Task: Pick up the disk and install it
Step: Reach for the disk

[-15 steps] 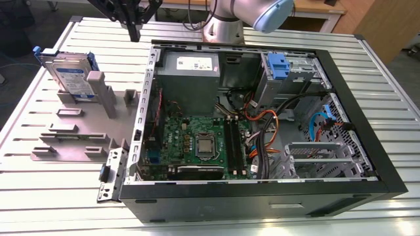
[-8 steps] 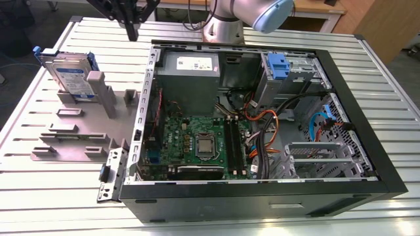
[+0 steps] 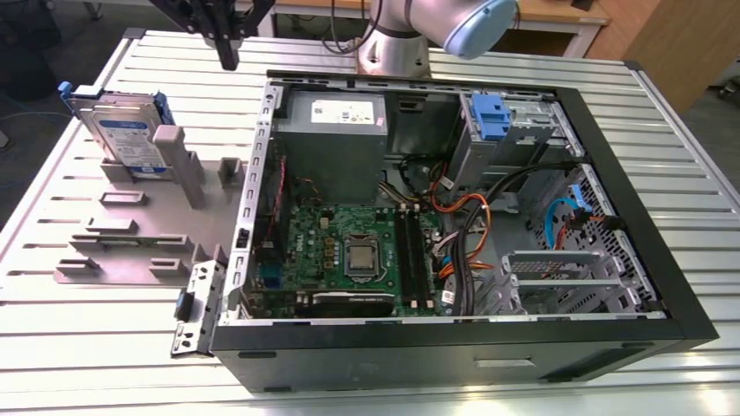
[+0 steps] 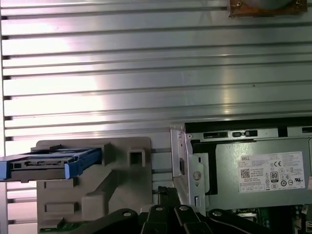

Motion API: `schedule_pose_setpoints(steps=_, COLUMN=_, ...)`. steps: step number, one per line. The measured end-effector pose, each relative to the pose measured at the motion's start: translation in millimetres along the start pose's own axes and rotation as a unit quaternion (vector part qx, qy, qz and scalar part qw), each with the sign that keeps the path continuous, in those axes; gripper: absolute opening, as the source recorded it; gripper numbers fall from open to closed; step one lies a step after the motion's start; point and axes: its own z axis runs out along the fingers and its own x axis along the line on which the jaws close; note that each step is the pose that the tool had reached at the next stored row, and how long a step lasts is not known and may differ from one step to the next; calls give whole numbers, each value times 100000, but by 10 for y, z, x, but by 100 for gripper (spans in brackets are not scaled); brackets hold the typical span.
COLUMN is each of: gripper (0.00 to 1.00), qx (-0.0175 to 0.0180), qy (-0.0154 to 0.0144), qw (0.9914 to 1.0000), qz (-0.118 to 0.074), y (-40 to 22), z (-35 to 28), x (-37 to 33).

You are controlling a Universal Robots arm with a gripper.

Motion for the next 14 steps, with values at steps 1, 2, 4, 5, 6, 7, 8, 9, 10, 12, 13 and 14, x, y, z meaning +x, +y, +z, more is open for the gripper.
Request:
schedule_pose_setpoints(steps=1, gripper=11, qx=-1, qy=2, qw=100000, qz=0, y=4, z=0, x=11)
schedule_pose_setpoints(steps=2, gripper=11, qx=1, qy=3, qw=100000, qz=-2, y=7, z=0, x=23)
schedule_pose_setpoints(steps=4, gripper=11, qx=2, qy=5, qw=100000, qz=-4, y=15, z=0, x=49)
schedule_pose_setpoints(steps=5, gripper=11, qx=-1, qy=3, qw=100000, qz=-3, y=18, z=0, x=61)
schedule_pose_setpoints(steps=6, gripper=11, qx=1, qy=3, qw=100000, qz=-2, y=20, z=0, x=72)
schedule_pose_setpoints(steps=7, gripper=11, qx=-1, qy=1, qw=100000, qz=-2, y=23, z=0, x=84)
schedule_pose_setpoints(steps=8, gripper=11, qx=0, qy=3, qw=100000, qz=-2, y=24, z=0, x=97)
schedule_pose_setpoints(steps=9, gripper=11, qx=0, qy=2, qw=100000, qz=-1, y=25, z=0, x=108)
schedule_pose_setpoints(steps=10, gripper=11, qx=0, qy=4, qw=100000, qz=0, y=27, z=-1, x=118)
schedule_pose_setpoints(steps=12, gripper=11, qx=-2, qy=2, qw=100000, qz=3, y=27, z=-1, x=131)
schedule_pose_setpoints(steps=13, gripper=11, qx=-4, qy=1, qw=100000, qz=-7, y=27, z=0, x=131)
schedule_pose_setpoints(steps=14, gripper=11, qx=-2, qy=0, qw=100000, qz=-10, y=27, z=0, x=132)
